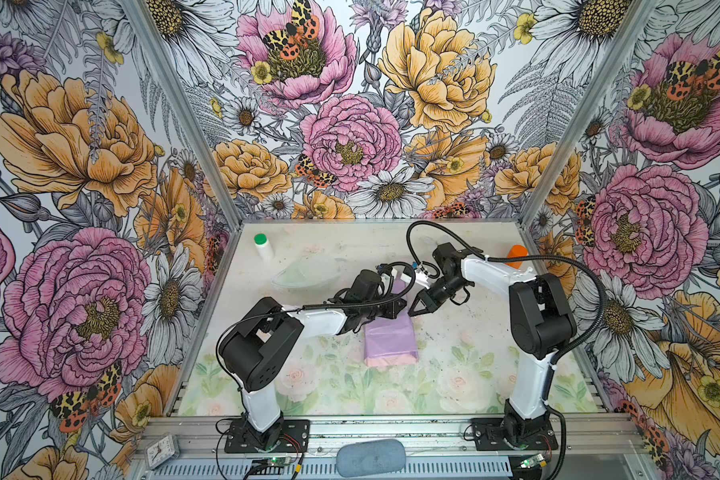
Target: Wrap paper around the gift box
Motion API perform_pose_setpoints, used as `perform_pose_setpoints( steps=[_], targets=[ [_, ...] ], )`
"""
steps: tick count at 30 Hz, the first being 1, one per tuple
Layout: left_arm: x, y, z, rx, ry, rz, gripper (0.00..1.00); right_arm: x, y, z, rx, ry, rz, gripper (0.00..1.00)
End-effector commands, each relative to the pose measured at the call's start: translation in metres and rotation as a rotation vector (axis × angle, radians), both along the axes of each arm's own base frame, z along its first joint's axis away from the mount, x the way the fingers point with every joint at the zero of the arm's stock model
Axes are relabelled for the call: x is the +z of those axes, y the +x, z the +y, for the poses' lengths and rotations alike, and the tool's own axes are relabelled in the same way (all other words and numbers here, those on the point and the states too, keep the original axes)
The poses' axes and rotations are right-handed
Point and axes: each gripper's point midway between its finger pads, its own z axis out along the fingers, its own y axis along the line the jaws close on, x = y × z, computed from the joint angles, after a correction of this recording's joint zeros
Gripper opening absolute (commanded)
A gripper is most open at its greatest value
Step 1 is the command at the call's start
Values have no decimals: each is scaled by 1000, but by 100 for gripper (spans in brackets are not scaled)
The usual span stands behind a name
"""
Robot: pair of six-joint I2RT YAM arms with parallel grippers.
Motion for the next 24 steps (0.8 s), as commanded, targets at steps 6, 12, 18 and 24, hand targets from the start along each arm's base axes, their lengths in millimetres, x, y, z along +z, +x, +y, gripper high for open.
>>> perform_pose_setpoints(
  steps=[6, 12, 18, 24],
  targets=[
    [-34, -4, 17, 41, 78, 60, 8, 2, 9, -4, -15, -20, -35, 20],
    [-32, -5, 17, 41, 75, 56, 9, -6, 10, -4, -14, -26, -17, 20],
    [-33, -6, 17, 40, 77, 59, 8, -11, 11, -3, -13, -25, -5, 19],
    [-33, -7, 17, 39, 78, 60, 8, -15, 11, -1, -11, -19, 8, 18]
  ],
)
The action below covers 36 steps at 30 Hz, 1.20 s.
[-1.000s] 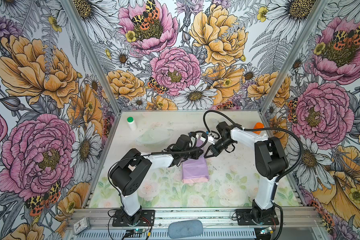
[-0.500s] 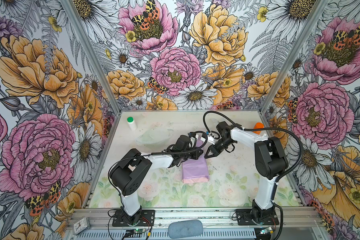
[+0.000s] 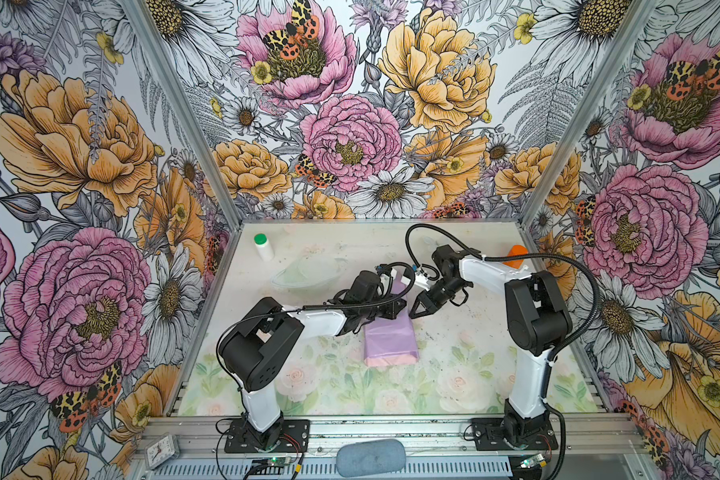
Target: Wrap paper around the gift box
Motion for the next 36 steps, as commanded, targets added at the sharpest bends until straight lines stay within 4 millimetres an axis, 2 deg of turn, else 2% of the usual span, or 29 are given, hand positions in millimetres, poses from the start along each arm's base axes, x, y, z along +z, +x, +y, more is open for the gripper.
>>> perform_pose_setpoints(
  steps=[1, 10, 15, 17, 20, 24, 27, 30, 33, 36],
  targets=[
    [-33, -7, 17, 36, 85, 68, 8, -1, 10, 4, -3, 22, -22, 18],
    [-35, -8, 17, 38, 90, 71, 8, -7, 14, 7, -58, 48, -46, 21],
    [-29, -8, 15, 36, 81, 63, 9, -15, 21, -3, -133, -21, -107, 25],
    [-19, -7, 14, 35, 65, 47, 12, -12, 26, -11, -174, -68, -156, 27],
    [8, -3, 12, 37, 46, 3, 19, 5, 33, -26, -248, -119, -242, 30],
    [53, 0, 17, 56, 29, -71, 36, 43, 37, -46, -366, -168, -358, 37],
    [78, -1, 32, 110, 43, -101, 49, 68, 35, -55, -449, -168, -416, 45],
    [84, -1, 60, 201, 81, -82, 58, 88, 38, -60, -561, -139, -465, 49],
    [71, -3, 94, 291, 103, 0, 62, 96, 36, -56, -645, -86, -440, 51],
    [49, -7, 116, 343, 86, 70, 63, 85, 33, -39, -658, -59, -354, 52]
  ],
)
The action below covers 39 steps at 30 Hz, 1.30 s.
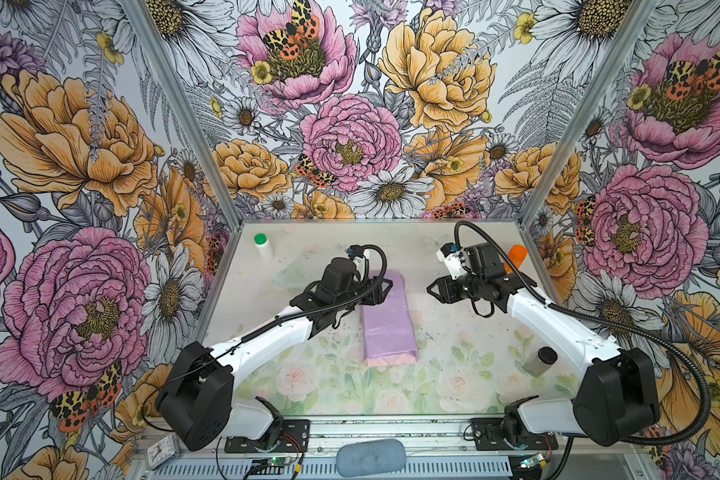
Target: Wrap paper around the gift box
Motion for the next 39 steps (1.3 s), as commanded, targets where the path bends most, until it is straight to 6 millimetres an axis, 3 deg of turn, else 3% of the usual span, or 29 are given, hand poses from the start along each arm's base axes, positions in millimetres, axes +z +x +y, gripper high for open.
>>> perform_pose_setpoints(
  steps=[1, 6, 12, 24, 30, 34, 39],
  targets=[
    [-58, -10, 35, 101, 52, 177, 63, -14, 3, 19, -59, 67, 80, 52],
    [-90, -19, 41, 112, 15, 258, 61, -54, -2, 42, -31, 39, 196, 52],
    [-104, -18, 29, 85, -24, 282, 55, -70, -5, 65, 13, 68, 246, 51],
    [-115, 0, -3, 25, 9, 265, 39, -96, -2, 55, -57, 19, 282, 33],
    [-110, 16, -17, 12, 6, 231, 37, -89, 14, 45, -95, 10, 246, 32],
    [-95, 24, -15, 32, -2, 196, 43, -65, 24, 32, -130, 35, 206, 48],
    [-76, 18, -1, 68, 3, 160, 49, -37, 13, 1, -220, 27, 167, 51]
  ],
)
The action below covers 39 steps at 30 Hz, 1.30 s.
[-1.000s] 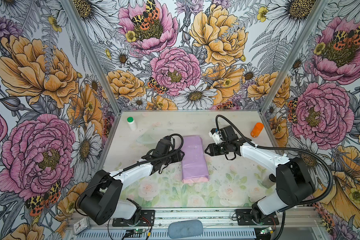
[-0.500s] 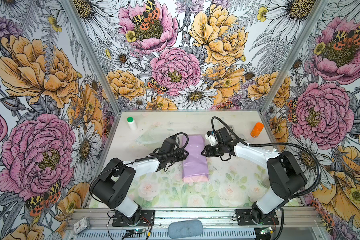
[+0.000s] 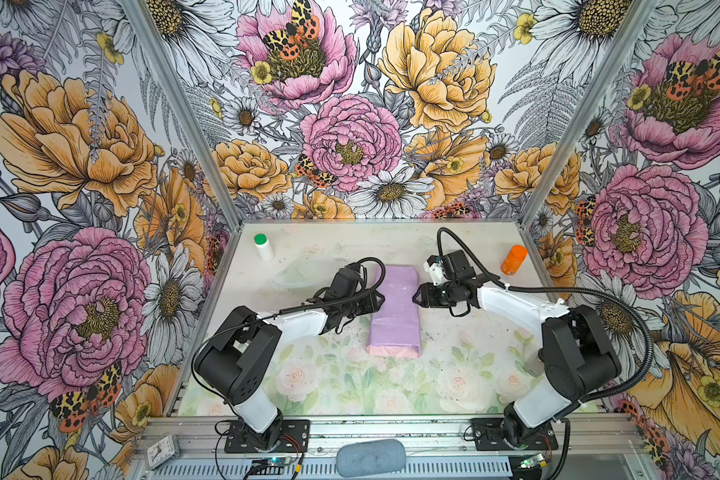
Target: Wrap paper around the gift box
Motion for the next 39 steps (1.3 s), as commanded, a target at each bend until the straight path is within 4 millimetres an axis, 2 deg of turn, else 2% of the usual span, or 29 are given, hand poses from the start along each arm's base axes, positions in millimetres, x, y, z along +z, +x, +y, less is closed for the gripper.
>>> perform_pose_setpoints(
  steps=[1, 5, 8, 17, 24, 27, 30, 33, 36, 39],
  targets=[
    [27, -1, 9, 23, -1, -72, 49, 31, -8, -17, -66, 0, -57, 51],
    [21, -13, 16, 21, 0, -45, 49, 23, -28, -2, -54, 56, 16, 51],
    [11, -20, 17, 20, -5, -17, 49, 12, -31, 11, -32, 46, 53, 51],
    [-10, -27, 6, -1, -42, 33, 42, -5, -14, 26, -18, 40, 76, 46],
    [-13, -27, -6, -13, -64, 32, 34, -13, -2, 32, -7, 48, 72, 29],
    [-9, -22, -6, 2, -65, 11, 33, -11, 5, 33, -2, 49, 58, 27],
    [1, -17, -4, 12, -66, -18, 34, -2, 13, 32, 8, 51, 25, 30],
    [17, -16, 2, 24, -50, -63, 41, 20, 12, 31, 46, 61, -44, 45],
    [31, -25, 9, 24, -45, -107, 48, 38, -1, 23, 77, 43, -125, 54],
    [36, -39, 15, 22, -37, -142, 53, 38, -22, 7, 76, -14, -180, 57]
  ],
)
